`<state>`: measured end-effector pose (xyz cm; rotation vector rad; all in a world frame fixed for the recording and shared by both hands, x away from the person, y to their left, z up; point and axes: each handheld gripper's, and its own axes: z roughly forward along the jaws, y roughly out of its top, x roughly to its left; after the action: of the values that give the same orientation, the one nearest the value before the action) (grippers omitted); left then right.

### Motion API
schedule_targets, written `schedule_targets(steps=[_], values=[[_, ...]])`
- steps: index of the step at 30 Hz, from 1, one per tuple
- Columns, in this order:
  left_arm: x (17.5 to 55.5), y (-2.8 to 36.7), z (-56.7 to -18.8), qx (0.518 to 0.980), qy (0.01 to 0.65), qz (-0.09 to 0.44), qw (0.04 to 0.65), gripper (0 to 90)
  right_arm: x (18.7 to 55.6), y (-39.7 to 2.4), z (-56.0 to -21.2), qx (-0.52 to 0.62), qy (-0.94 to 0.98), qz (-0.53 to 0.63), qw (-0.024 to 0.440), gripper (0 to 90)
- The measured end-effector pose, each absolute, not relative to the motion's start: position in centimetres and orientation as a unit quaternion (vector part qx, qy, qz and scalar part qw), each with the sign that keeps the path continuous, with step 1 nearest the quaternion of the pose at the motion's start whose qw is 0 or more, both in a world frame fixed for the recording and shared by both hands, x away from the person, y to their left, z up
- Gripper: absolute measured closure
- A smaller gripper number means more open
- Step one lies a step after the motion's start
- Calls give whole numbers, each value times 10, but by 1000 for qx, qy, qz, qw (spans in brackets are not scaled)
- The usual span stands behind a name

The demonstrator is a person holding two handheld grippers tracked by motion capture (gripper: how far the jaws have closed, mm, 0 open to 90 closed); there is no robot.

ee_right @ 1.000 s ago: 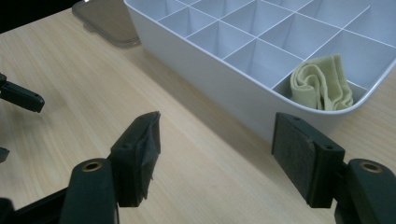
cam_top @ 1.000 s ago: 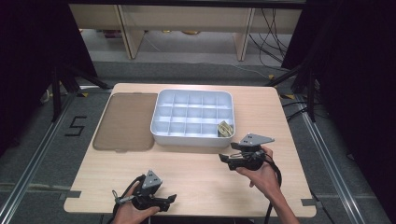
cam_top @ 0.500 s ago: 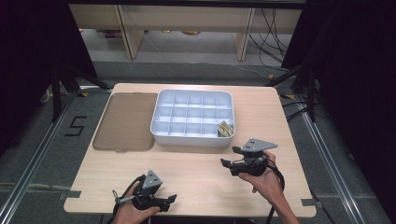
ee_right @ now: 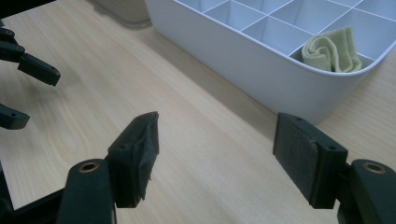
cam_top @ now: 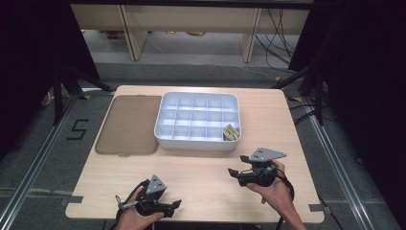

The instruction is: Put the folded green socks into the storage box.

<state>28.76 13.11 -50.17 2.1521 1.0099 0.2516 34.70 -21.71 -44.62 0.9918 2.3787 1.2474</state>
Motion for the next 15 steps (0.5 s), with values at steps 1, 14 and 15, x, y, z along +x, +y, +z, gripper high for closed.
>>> schedule_targets(steps=[1, 14, 15], values=[[288, 131, -502, 838, 392, 98, 366, 250, 346, -217, -446, 341, 824, 430, 136, 321], [287, 130, -502, 830, 403, 101, 373, 250, 330, -219, -454, 338, 828, 429, 126, 294], [287, 130, -502, 830, 402, 101, 373, 250, 328, -219, -455, 343, 827, 428, 125, 293]])
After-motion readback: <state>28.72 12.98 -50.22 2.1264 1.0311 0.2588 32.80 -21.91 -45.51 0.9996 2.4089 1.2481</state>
